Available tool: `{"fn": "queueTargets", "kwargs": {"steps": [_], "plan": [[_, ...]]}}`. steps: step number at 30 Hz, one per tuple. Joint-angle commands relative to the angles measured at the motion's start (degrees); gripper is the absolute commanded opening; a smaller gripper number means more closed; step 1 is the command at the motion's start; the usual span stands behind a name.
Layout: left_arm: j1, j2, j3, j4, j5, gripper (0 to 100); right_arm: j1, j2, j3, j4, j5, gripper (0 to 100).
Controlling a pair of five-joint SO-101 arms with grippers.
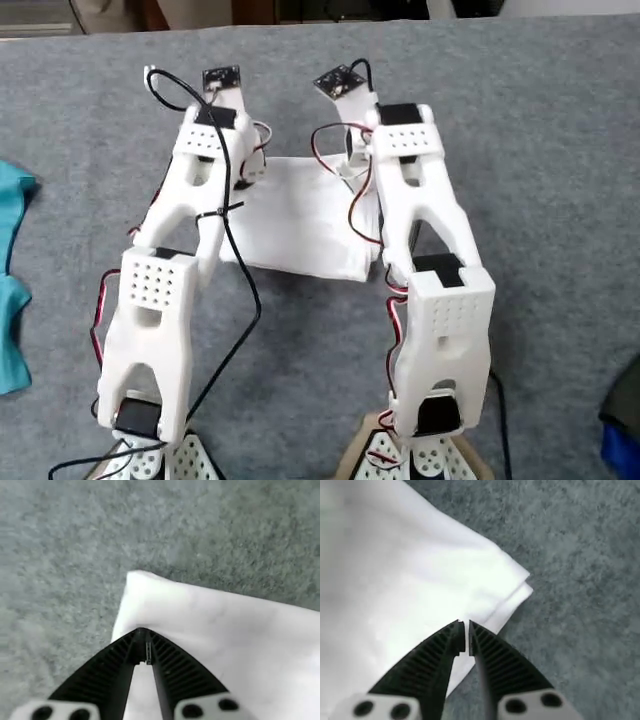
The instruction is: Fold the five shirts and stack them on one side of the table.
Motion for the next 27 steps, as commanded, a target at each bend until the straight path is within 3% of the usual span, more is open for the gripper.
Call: {"fn": "queueTargets", "kwargs": {"steps": [1,6,12,19,27], "plan": [[0.8,-0.6,-16.0,9.0,-0.2,2,1.0,-4.6,-6.5,5.7,0.1,4.1],[3.8,-0.3,-29.5,19.3,-2.3,2,1.1,-7.8,-12.9,16.5,-5.9,4.1],[3.4,-1.2,-27.3,19.5,-4.7,2,0.9,-12.2,-14.3,26.7,-14.8,8.1],[1.8,-14.1,-2.8,19.6,-5.2,2,-0.4,-23.8,0.7,26.6,-24.4,8.1],[1.2,-41.4,31.3,14.7,-15.1,2,-1.8,-33.5,18.9,25.8,-36.7,8.3]]}}
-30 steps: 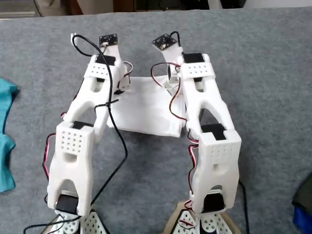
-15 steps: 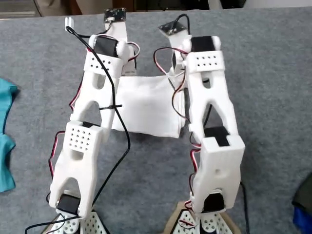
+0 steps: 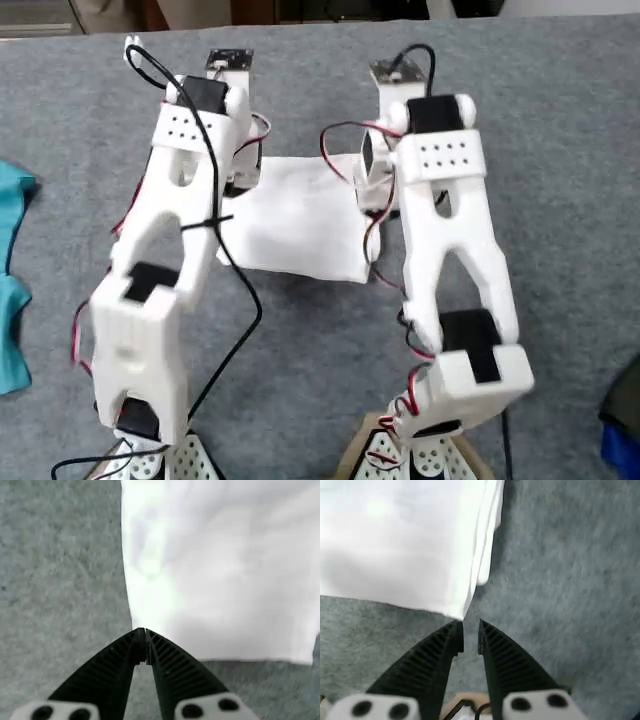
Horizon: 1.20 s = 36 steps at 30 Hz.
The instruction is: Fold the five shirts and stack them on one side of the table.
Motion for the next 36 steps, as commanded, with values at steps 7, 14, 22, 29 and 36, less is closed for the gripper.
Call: {"fn": "queueTargets", "kwargs": {"steps": [7,14,22,29,36], "plan": [[-12.9,-18.7,32.6,-21.3,-5.2,19,-3.4,-2.8,12.1,-3.5,-6.3,8.4],[-15.4,-22.6,34.5,-14.2,-10.4,16,-6.9,-3.0,12.8,-6.1,-10.8,11.5],[-15.1,-27.2,34.5,-12.8,-9.3,15,-6.8,-2.8,13.5,-9.8,-12.7,31.6],[-15.5,-27.6,34.5,-9.1,-3.8,15,-6.5,-2.8,24.5,-24.5,-12.7,31.6],[-15.5,-27.7,33.9,-8.6,-2.6,15,-6.5,-2.7,35.6,-41.7,-12.7,31.6]]}}
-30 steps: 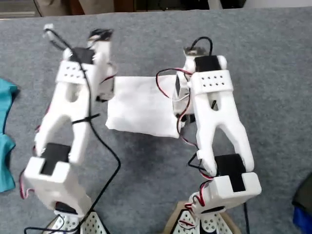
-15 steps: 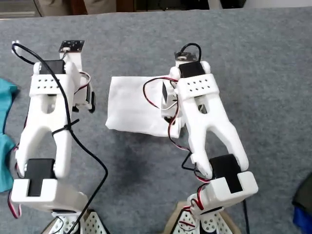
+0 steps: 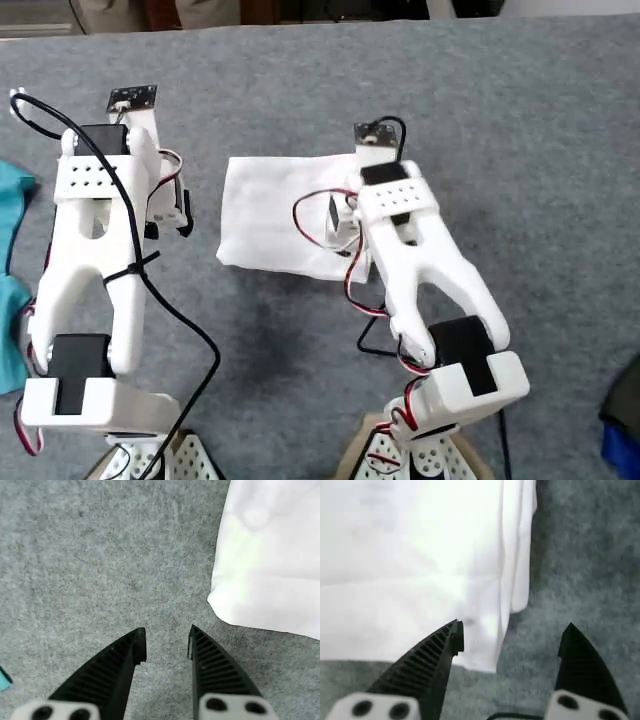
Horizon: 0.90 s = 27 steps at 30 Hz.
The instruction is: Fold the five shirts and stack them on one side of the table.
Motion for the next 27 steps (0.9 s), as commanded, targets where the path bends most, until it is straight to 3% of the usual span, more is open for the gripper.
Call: {"fn": "queueTargets", "kwargs": {"steps": [1,6,16,27], "plan": [[0.1,-2.9,-0.8,0.2,0.4,15,-0.5,-1.9,3.4,-8.1,-0.6,31.6],[0.7,-2.9,-0.8,0.1,-4.6,15,-0.6,-1.8,4.8,-12.1,-0.6,27.8],[0.9,-9.5,-1.3,0.2,-7.1,15,-0.4,-1.9,5.2,-11.0,-0.6,0.6],[0.4,-22.0,8.1,-1.8,-7.2,15,11.1,-2.3,3.3,-5.2,3.3,0.5]]}}
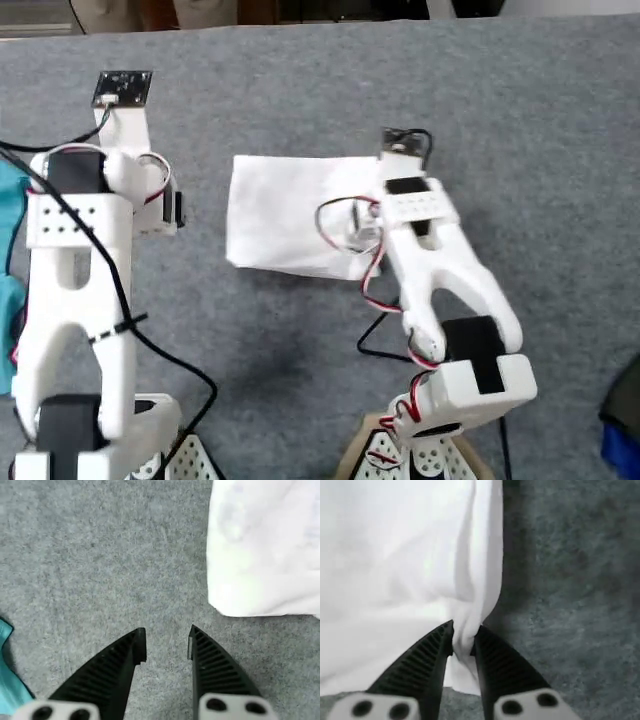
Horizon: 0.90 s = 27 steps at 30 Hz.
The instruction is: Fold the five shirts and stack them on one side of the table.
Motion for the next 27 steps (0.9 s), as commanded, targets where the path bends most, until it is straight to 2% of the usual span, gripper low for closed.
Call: {"fn": "queueTargets", "kwargs": {"steps": [1,5,9,18,27], "plan": [[0.0,-5.8,4.1,-2.5,-0.4,15,4.9,-2.3,-2.7,3.1,2.7,0.5],[0.4,-11.4,10.2,-4.8,-0.4,15,7.3,-2.3,-7.5,6.4,4.8,0.5],[0.5,-16.4,14.8,-7.3,-0.4,15,6.6,-1.9,-11.1,7.6,5.8,0.5],[0.1,-19.2,17.3,-8.4,0.0,15,-4.3,-2.3,-11.6,7.1,2.8,0.5],[0.1,-19.2,17.3,-8.4,0.0,15,-13.6,-1.9,-18.9,7.6,-0.8,0.5]]}}
